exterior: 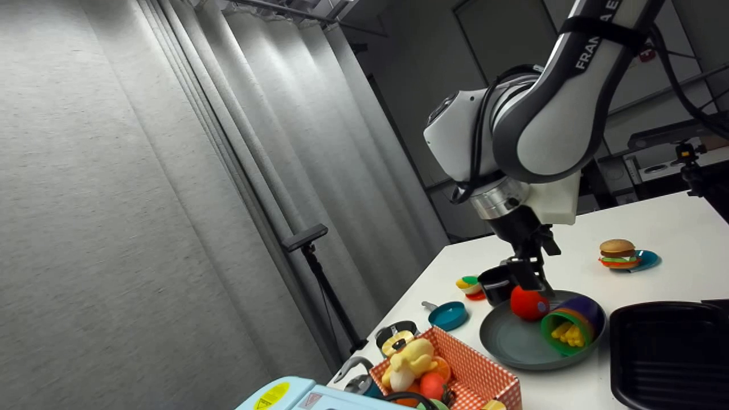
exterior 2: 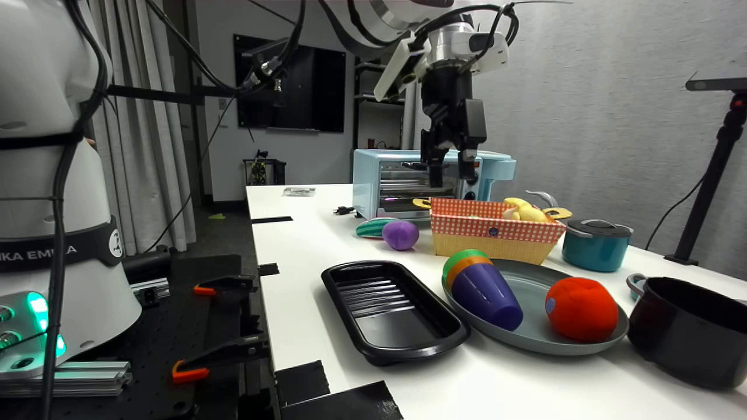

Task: Put the cups upright

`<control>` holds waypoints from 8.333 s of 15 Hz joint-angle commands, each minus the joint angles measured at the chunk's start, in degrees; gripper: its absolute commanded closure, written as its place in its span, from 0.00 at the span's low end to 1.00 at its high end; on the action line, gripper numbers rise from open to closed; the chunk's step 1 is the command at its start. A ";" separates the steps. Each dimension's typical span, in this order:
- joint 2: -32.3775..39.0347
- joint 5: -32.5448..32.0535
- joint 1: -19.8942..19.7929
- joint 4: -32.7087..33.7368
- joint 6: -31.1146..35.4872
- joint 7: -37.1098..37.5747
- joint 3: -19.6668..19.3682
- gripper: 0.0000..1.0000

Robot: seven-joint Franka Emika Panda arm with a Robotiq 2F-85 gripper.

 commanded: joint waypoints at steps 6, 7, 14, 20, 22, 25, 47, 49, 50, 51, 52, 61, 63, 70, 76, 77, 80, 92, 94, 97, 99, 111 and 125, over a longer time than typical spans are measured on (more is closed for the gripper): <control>6.29 -9.37 2.15 3.89 1.68 5.28 -1.02 0.00; 6.95 -10.37 2.45 4.06 1.75 5.82 -1.08 0.00; 11.25 -15.75 4.05 5.12 1.62 9.32 -2.11 0.00; 14.96 -19.69 4.74 7.01 1.58 10.80 -3.25 0.00; 16.20 -20.57 4.90 7.62 1.53 11.02 -3.74 0.00; 18.15 -21.91 5.07 8.47 1.55 11.40 -4.47 0.00; 22.71 -25.36 6.16 12.74 0.44 12.84 -7.41 0.98; 22.34 -25.57 6.11 13.16 0.24 13.12 -7.50 0.98; 22.11 -25.46 6.04 13.21 0.30 13.18 -7.51 0.96; 21.77 -25.43 5.95 13.29 0.33 13.30 -7.55 0.96; 21.52 -25.16 6.09 13.39 0.12 13.63 -7.40 0.96; 18.33 -17.24 4.67 13.87 0.35 19.05 -6.81 0.97; 16.80 -13.47 4.30 13.45 0.67 20.18 -6.97 0.97; 13.69 -0.18 3.02 12.62 4.08 23.37 -8.50 0.97; 15.39 4.76 2.73 11.63 12.44 27.90 -10.09 0.97; 15.82 5.06 2.79 11.31 13.91 28.58 -10.32 0.97; 16.93 5.13 3.13 10.03 18.23 30.72 -11.22 0.97; 16.66 4.31 4.03 5.14 22.40 32.37 -13.53 0.56; 16.01 4.15 4.18 4.04 22.12 32.20 -13.51 0.41; 14.76 3.99 4.33 2.88 21.62 31.97 -13.45 0.19; 13.78 3.74 4.43 2.47 21.30 32.05 -13.46 0.04; 2.80 -0.41 3.31 0.40 19.64 33.03 -12.63 0.00; -20.08 4.65 0.91 -16.66 12.66 18.64 -1.87 0.00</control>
